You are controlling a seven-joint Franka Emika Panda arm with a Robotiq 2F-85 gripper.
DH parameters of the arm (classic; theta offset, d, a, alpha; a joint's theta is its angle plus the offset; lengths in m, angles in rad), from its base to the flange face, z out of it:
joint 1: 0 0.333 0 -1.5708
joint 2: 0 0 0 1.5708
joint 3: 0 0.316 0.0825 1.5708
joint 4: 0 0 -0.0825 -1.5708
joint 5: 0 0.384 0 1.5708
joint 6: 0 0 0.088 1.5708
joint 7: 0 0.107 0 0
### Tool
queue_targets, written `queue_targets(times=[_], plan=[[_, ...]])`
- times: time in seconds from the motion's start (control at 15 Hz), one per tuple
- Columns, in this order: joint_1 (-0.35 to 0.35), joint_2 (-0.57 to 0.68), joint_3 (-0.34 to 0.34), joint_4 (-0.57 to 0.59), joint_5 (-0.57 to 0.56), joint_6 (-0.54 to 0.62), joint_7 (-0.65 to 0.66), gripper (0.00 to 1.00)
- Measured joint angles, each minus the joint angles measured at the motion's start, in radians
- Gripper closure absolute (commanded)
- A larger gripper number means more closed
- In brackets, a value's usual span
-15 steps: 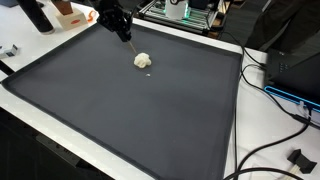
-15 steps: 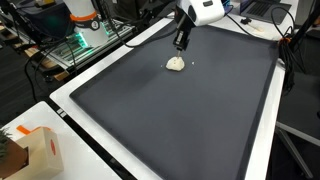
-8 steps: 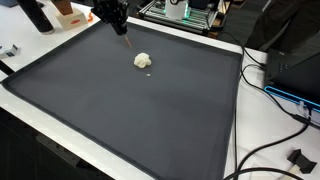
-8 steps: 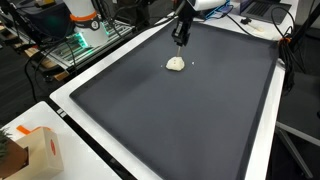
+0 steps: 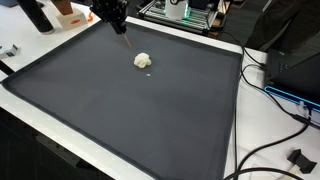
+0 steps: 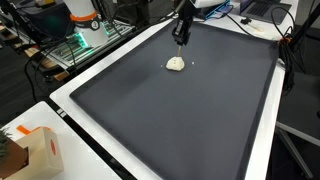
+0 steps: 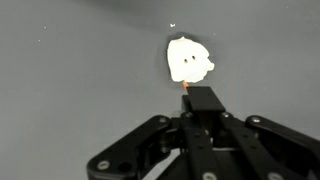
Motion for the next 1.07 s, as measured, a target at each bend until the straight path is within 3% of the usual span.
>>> queue_targets(times=[0.4, 0.8, 1.07], plan=[[0.011, 0.0, -0.001, -0.003, -0.052, 0.041, 0.069, 0.97], [0.074, 0.006, -0.022, -0.039, -0.279, 0.145, 0.34, 0.97], [0.122, 0.019, -0.04, -0.065, -0.425, 0.155, 0.527, 0.97]])
